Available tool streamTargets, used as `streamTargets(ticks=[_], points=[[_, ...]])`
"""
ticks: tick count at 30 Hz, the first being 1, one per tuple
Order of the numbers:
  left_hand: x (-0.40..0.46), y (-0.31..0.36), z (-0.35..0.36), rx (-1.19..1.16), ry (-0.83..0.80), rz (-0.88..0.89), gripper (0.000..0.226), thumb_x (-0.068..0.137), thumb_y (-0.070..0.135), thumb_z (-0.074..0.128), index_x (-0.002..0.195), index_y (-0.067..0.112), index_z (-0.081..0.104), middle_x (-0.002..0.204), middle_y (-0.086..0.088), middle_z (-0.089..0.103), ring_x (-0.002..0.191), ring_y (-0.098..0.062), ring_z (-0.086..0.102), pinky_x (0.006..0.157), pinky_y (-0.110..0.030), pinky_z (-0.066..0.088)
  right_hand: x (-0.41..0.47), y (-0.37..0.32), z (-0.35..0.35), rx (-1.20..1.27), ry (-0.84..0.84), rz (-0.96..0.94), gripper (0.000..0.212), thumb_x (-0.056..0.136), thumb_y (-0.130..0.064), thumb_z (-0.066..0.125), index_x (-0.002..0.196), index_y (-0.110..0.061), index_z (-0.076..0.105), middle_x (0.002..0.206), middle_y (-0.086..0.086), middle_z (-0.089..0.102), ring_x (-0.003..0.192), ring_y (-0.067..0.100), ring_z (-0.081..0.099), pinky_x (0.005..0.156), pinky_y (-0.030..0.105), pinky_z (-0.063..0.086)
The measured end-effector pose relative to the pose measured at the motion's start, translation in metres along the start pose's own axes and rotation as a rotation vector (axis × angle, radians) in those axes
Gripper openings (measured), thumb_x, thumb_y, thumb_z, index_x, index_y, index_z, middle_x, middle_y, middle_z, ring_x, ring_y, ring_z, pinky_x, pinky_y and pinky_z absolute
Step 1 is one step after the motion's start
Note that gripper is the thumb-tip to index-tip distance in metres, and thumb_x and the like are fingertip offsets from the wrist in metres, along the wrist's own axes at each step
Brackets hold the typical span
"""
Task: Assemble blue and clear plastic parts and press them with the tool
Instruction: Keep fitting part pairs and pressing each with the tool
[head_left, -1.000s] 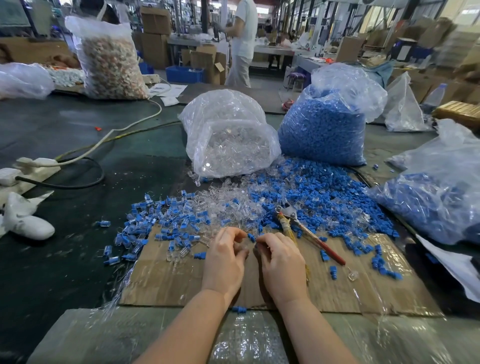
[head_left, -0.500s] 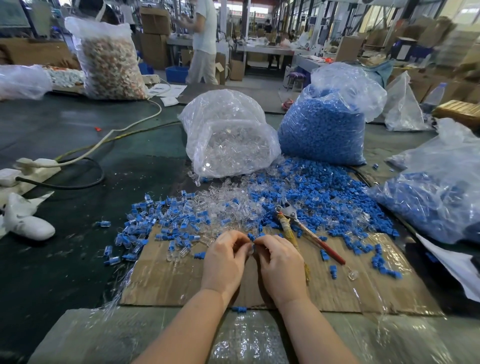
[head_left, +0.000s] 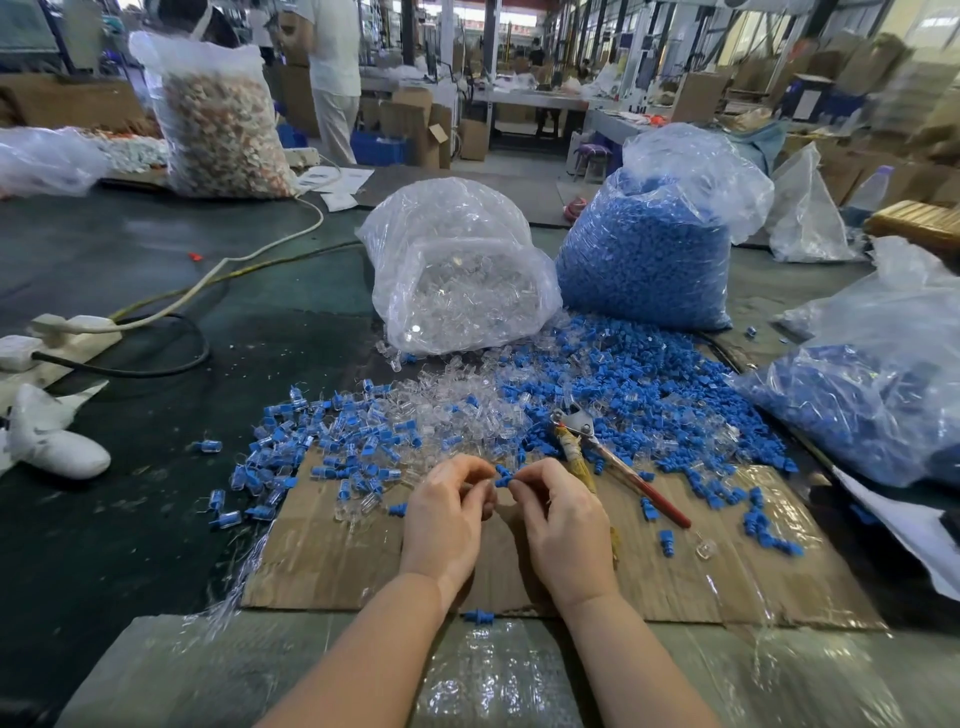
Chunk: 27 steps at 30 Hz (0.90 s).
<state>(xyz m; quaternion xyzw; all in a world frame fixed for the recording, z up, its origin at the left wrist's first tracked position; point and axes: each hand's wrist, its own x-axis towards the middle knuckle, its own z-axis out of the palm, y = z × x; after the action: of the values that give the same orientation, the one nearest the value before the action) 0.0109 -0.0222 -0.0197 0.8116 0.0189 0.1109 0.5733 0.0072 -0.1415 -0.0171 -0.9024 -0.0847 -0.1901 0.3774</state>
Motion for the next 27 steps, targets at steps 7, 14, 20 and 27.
streamTargets(ticks=[7, 14, 20, 27], points=[[-0.0004, -0.0003, 0.0007, -0.144, -0.034, -0.071, 0.029, 0.088, 0.000, 0.057, 0.086, 0.028, 0.057, 0.081, -0.001, 0.065, 0.071, -0.008, 0.065, 0.064, -0.018, 0.053, 0.0004, 0.0009, 0.0041, -0.104, -0.010, -0.026, 0.010, 0.090, -0.022, 0.058, 0.085, -0.014, 0.060, 0.080, -0.003, 0.063, 0.078, 0.015, 0.056, 0.069, 0.029, 0.043], [-0.0012, -0.0024, -0.0016, -0.135, -0.064, -0.075, 0.024, 0.087, 0.002, 0.059, 0.080, 0.025, 0.061, 0.072, 0.001, 0.066, 0.062, -0.001, 0.063, 0.061, -0.015, 0.051, 0.0005, 0.0030, 0.0064, -0.152, -0.036, -0.032, 0.015, 0.090, -0.026, 0.058, 0.083, -0.014, 0.061, 0.077, -0.001, 0.063, 0.076, 0.015, 0.055, 0.067, 0.027, 0.041], [0.0005, -0.0025, -0.0007, -0.129, -0.059, -0.079, 0.026, 0.088, 0.000, 0.057, 0.079, 0.024, 0.061, 0.070, 0.001, 0.065, 0.058, 0.001, 0.060, 0.059, -0.014, 0.049, 0.0007, 0.0043, 0.0065, -0.136, -0.047, -0.047, 0.012, 0.088, -0.021, 0.062, 0.082, -0.011, 0.063, 0.078, 0.002, 0.065, 0.078, 0.020, 0.057, 0.069, 0.029, 0.040], [-0.0001, 0.0002, -0.0004, -0.157, -0.016, -0.067, 0.028, 0.090, 0.001, 0.054, 0.080, 0.027, 0.059, 0.073, 0.004, 0.065, 0.060, 0.003, 0.060, 0.058, -0.011, 0.048, -0.0006, -0.0008, 0.0043, -0.114, 0.054, -0.140, 0.010, 0.078, -0.014, 0.072, 0.076, -0.012, 0.063, 0.071, -0.001, 0.062, 0.068, 0.017, 0.057, 0.063, 0.021, 0.038]])
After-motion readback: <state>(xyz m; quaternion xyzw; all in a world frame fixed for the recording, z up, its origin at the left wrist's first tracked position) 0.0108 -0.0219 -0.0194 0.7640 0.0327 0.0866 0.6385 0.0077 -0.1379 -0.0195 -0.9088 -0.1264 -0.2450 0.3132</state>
